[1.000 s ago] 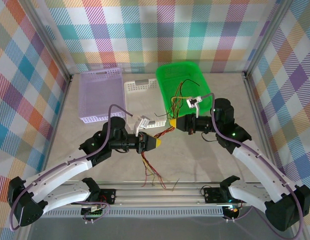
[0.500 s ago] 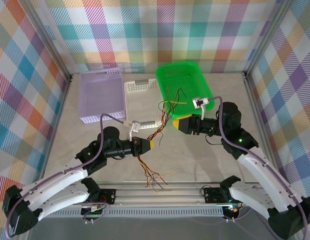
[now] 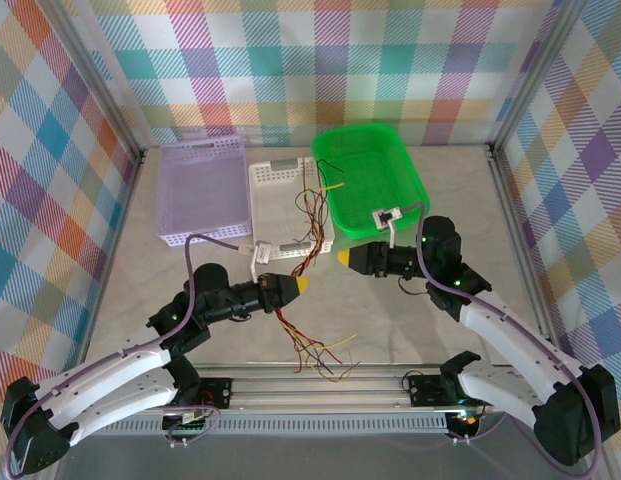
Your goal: Untangle the cables
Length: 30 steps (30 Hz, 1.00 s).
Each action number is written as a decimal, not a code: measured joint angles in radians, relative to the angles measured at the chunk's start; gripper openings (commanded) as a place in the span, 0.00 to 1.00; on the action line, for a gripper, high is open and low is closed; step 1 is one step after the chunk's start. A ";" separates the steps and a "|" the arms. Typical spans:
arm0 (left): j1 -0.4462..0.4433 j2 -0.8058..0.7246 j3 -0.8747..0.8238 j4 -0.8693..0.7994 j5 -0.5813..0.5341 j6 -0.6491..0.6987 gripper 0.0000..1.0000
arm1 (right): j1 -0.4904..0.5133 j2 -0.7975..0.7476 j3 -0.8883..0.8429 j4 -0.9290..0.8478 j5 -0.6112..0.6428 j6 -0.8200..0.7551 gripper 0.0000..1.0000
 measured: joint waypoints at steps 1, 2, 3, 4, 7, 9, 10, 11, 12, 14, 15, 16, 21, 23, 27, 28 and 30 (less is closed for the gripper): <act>-0.006 0.002 -0.005 0.004 -0.006 -0.003 0.00 | 0.014 0.006 0.000 0.027 0.002 0.003 0.43; -0.010 0.004 -0.009 0.008 -0.009 -0.004 0.00 | 0.027 0.012 0.000 0.050 0.008 0.005 0.42; -0.014 0.008 -0.011 0.011 -0.015 -0.008 0.00 | 0.043 0.020 0.000 0.072 0.012 0.007 0.42; -0.018 0.013 -0.011 0.014 -0.016 -0.011 0.00 | 0.059 0.029 0.000 0.091 0.018 0.008 0.42; -0.023 0.019 -0.011 0.030 -0.024 -0.013 0.00 | 0.099 0.049 -0.001 0.122 0.040 0.001 0.41; -0.024 0.019 -0.011 0.037 -0.031 -0.014 0.00 | 0.114 0.057 -0.010 0.141 0.052 -0.001 0.41; -0.026 0.019 -0.011 0.041 -0.033 -0.014 0.00 | 0.119 0.061 -0.018 0.153 0.056 0.000 0.41; -0.027 0.019 -0.011 0.045 -0.034 -0.015 0.00 | 0.121 0.063 -0.026 0.161 0.063 0.000 0.41; -0.028 0.019 -0.011 0.052 -0.034 -0.015 0.00 | 0.121 0.066 -0.035 0.170 0.069 0.000 0.41; -0.029 0.019 -0.011 0.060 -0.035 -0.016 0.00 | 0.122 0.072 -0.043 0.176 0.080 0.000 0.39; -0.029 0.019 -0.011 0.061 -0.038 -0.018 0.00 | 0.124 0.077 -0.043 0.180 0.085 0.000 0.38; -0.030 0.020 -0.011 0.066 -0.038 -0.018 0.00 | 0.125 0.081 -0.043 0.187 0.090 0.000 0.38; -0.042 0.024 -0.011 0.095 -0.041 -0.019 0.00 | 0.134 0.098 -0.043 0.226 0.112 0.001 0.35; -0.045 0.028 -0.011 0.102 -0.041 -0.019 0.00 | 0.137 0.099 -0.044 0.239 0.121 0.003 0.35; -0.047 0.034 -0.011 0.105 -0.041 -0.019 0.00 | 0.152 0.099 -0.044 0.255 0.144 0.004 0.27; -0.047 0.035 -0.011 0.105 -0.041 -0.018 0.00 | 0.157 0.099 -0.044 0.256 0.150 0.002 0.27; -0.047 0.037 -0.011 0.105 -0.041 -0.018 0.00 | 0.163 0.099 -0.044 0.259 0.159 0.000 0.27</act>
